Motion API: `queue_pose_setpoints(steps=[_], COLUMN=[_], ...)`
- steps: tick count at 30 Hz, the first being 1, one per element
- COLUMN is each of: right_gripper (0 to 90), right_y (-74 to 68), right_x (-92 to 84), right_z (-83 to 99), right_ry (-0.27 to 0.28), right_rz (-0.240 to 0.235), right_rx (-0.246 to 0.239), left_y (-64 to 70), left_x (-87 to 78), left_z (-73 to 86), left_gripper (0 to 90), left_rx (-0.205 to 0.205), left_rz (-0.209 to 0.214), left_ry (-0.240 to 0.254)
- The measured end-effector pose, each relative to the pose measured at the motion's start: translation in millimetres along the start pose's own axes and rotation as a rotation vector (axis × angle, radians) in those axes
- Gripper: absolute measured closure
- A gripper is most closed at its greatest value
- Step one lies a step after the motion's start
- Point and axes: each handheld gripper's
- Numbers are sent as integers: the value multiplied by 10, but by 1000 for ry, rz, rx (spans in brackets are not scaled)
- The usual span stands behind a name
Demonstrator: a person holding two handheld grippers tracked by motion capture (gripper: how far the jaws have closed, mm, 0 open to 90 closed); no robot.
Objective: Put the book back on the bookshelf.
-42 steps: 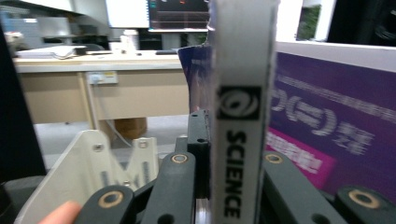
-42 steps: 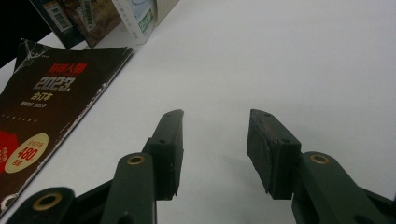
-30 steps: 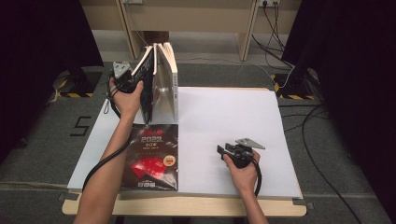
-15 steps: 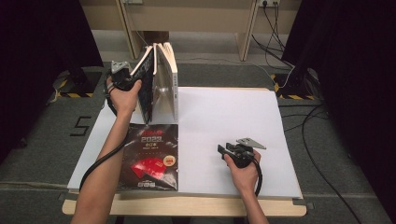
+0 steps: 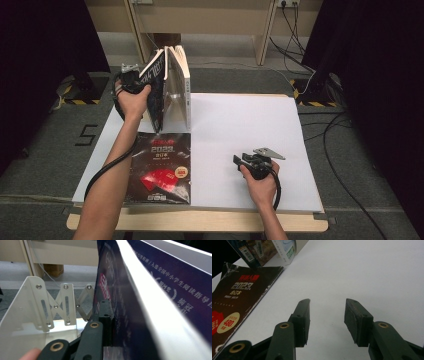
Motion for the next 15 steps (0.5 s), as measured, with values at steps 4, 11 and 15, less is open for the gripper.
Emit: queue_pose_setpoints(steps=[4,11,15], right_gripper=[561,561,562], right_y=[9,8,19], right_x=[7,-8,-16], right_z=[5,-5,-6], right_ry=[-4,3,6], right_rz=[-1,0,0], right_rx=[1,4,11], left_y=[2,26,52], left_x=[-3,6,10], left_z=[1,27,-9], left_gripper=[815,821,821], left_rx=[16,22,36], left_rz=[-1,-32,-50], left_ry=[-2,69,111])
Point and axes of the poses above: each handheld gripper's, and its own axes: x roughly forward along the jaws, z roughly out of its underside, y roughly to its right, and after that the axes turned 5 degrees about -x, right-handed
